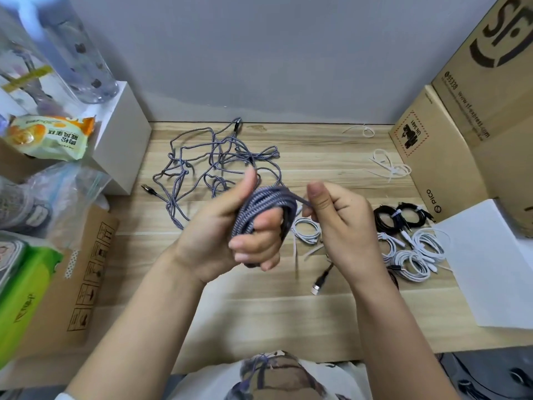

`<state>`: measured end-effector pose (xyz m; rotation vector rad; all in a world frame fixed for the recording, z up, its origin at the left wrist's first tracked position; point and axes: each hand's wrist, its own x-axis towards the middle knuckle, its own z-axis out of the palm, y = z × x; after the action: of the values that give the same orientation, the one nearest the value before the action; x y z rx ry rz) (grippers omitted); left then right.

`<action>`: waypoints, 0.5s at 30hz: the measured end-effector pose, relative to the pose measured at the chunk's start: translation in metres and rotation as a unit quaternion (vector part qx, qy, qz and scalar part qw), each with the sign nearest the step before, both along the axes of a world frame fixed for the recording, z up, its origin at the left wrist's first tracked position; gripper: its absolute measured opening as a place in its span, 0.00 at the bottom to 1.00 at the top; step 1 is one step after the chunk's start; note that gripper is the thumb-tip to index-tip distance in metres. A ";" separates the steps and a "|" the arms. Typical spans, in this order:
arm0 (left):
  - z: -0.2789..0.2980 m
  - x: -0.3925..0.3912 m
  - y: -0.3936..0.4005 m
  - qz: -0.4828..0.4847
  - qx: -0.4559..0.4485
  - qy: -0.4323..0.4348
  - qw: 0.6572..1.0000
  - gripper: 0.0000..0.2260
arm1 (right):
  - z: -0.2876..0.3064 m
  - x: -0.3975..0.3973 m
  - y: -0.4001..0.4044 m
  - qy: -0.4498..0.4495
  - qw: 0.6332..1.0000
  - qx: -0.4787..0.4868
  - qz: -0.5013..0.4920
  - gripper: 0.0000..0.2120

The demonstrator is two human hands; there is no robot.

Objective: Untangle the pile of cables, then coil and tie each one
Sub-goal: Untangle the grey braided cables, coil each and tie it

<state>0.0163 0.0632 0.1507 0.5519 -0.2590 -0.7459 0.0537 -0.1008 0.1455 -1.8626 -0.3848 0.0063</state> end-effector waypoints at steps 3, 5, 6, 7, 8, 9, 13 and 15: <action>0.005 0.001 0.009 0.007 -0.167 0.037 0.985 0.24 | -0.017 0.002 -0.003 0.034 0.999 -0.016 -0.029 0.19; 0.007 0.001 0.010 0.043 -0.206 0.033 0.977 0.24 | -0.026 0.001 -0.003 0.077 0.996 -0.044 -0.016 0.19; 0.008 0.001 0.009 0.070 -0.206 0.032 0.976 0.24 | -0.028 -0.001 -0.002 0.092 0.994 -0.064 -0.003 0.20; 0.008 0.002 0.007 0.102 -0.200 0.034 0.974 0.24 | -0.029 -0.003 -0.001 0.103 0.991 -0.086 0.011 0.20; 0.007 0.003 0.006 0.139 -0.189 0.035 0.972 0.24 | -0.028 -0.006 0.000 0.106 0.988 -0.109 0.026 0.21; 0.007 0.004 0.005 0.180 -0.171 0.034 0.968 0.24 | -0.026 -0.010 0.001 0.104 0.983 -0.145 0.043 0.21; 0.010 0.008 -0.001 0.330 -0.001 0.025 0.944 0.27 | -0.009 -0.024 0.005 0.078 0.923 -0.338 0.165 0.13; 0.008 0.010 -0.006 0.366 0.110 0.010 0.924 0.28 | 0.003 -0.030 0.008 0.050 0.900 -0.377 0.211 0.11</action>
<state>0.0261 0.0573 0.1586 0.7897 0.0630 -0.0489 0.0239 -0.0925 0.1484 -2.4814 -0.7892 0.6243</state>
